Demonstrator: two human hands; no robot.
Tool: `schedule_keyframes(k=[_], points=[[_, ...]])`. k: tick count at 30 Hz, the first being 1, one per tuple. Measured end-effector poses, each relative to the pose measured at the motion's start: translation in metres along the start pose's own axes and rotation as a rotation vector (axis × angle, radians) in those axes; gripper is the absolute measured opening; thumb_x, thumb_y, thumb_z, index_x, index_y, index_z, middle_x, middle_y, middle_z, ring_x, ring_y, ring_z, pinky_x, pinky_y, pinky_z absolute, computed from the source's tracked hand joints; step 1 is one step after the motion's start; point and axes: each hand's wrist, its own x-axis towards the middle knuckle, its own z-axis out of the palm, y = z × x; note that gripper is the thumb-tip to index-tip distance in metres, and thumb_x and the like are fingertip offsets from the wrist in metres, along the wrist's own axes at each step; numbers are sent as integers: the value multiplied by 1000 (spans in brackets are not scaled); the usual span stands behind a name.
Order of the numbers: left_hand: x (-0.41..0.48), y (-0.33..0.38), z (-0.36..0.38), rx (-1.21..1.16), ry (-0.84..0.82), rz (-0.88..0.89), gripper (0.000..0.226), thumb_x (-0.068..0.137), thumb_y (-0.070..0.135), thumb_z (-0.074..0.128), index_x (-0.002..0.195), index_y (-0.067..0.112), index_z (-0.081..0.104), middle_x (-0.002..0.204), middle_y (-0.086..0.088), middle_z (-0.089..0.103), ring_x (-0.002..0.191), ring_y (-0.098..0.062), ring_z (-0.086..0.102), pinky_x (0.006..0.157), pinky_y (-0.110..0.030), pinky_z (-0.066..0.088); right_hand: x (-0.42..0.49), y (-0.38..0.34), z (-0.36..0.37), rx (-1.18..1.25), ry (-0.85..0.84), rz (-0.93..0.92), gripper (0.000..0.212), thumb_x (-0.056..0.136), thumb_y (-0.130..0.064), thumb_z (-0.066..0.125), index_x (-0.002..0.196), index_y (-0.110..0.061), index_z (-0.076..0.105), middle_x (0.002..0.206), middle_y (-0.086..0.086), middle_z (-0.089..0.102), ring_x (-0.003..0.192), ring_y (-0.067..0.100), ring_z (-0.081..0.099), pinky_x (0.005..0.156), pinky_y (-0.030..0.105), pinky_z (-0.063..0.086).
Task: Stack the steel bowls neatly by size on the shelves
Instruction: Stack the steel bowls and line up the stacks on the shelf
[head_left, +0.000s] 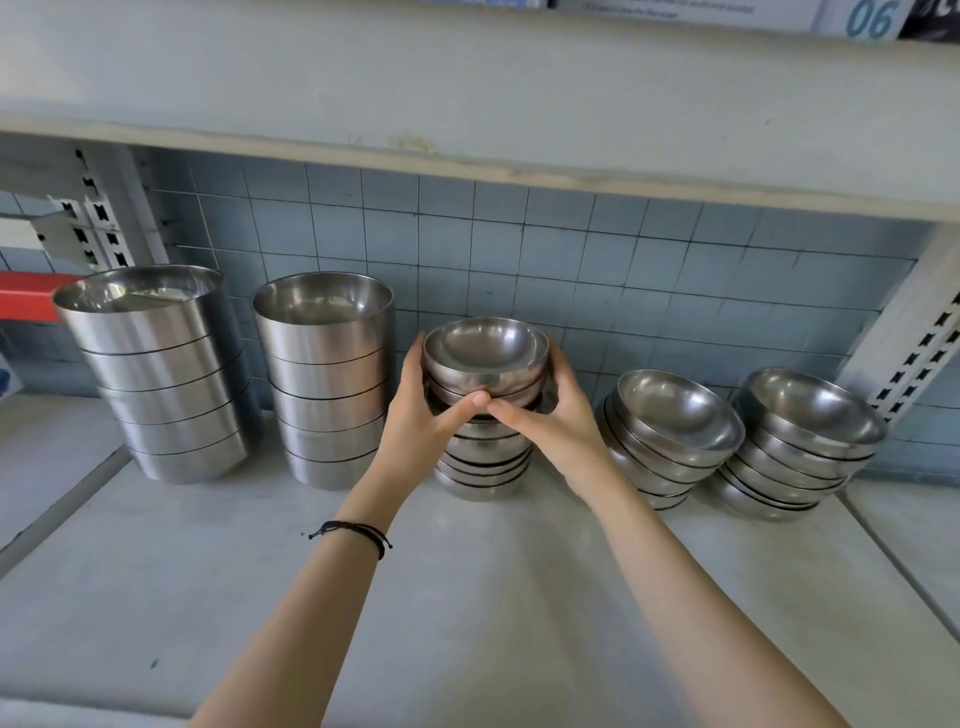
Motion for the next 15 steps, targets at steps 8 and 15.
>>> schedule_keyframes(k=[8,15], points=[[-1,-3,5,3,6,-5,104,68,49,72,152,17,19,140,18,37,130,6,33,98,1,27,-4,5,0,-4,0,35,87,72,-30,87,145,-31,40,137,-17,56,125,-7,51,107,24,42],[-6,-15,-2,-17,-74,-30,105,67,55,79,149,33,16,149,14,35,135,7,34,110,-15,30,-4,15,-4,-13,-105,103,115,66,-39,89,155,-32,18,154,-16,37,139,-1,37,118,35,33]])
